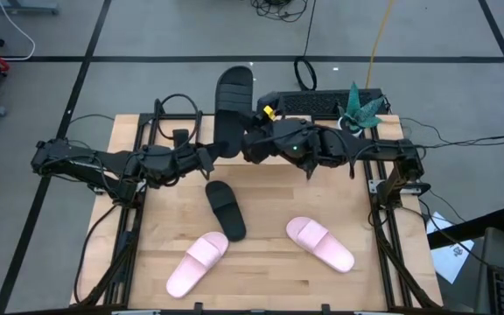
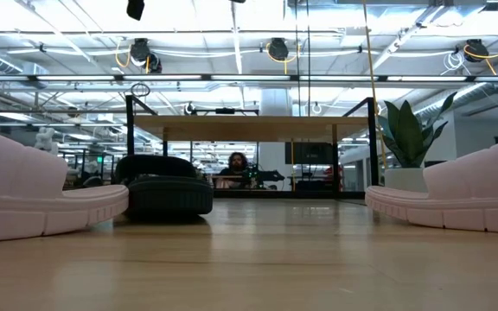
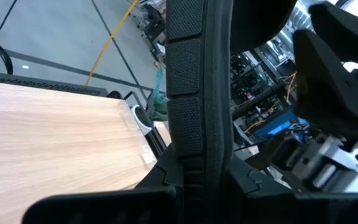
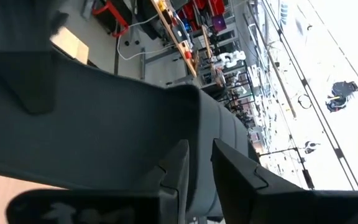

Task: Pick and place slides into the shelf
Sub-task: Put the right black slipper on the shelf

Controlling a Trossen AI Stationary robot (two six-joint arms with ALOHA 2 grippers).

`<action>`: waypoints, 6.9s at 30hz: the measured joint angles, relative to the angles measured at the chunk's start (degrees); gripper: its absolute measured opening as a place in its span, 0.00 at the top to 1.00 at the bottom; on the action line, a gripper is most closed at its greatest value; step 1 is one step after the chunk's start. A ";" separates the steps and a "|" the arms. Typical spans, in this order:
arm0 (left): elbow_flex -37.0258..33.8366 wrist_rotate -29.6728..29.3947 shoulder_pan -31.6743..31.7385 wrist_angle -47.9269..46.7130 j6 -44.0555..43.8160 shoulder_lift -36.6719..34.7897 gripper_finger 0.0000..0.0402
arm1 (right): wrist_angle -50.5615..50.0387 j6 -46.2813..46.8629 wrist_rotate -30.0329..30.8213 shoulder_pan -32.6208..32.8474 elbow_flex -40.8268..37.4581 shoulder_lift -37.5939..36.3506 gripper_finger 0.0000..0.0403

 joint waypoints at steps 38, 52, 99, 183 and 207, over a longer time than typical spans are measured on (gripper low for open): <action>-0.02 1.25 0.04 1.25 1.42 0.00 0.90 | 21.75 -14.38 3.47 -4.31 -10.82 0.00 0.99; -0.02 0.52 -0.04 -1.60 0.79 0.00 0.65 | 21.51 -14.57 4.31 -4.49 -10.84 0.12 1.00; -0.02 3.09 4.17 -2.30 10.42 -0.02 0.35 | 21.38 -14.91 5.78 -4.52 -10.82 0.02 1.00; -0.04 -3.33 2.60 -46.80 3.02 -18.75 0.02 | 20.19 6.37 -15.75 -14.24 -10.82 16.96 1.00; -0.04 -3.61 2.61 -46.75 3.02 -18.75 0.02 | 21.41 8.18 -16.55 -15.60 -10.82 19.69 1.00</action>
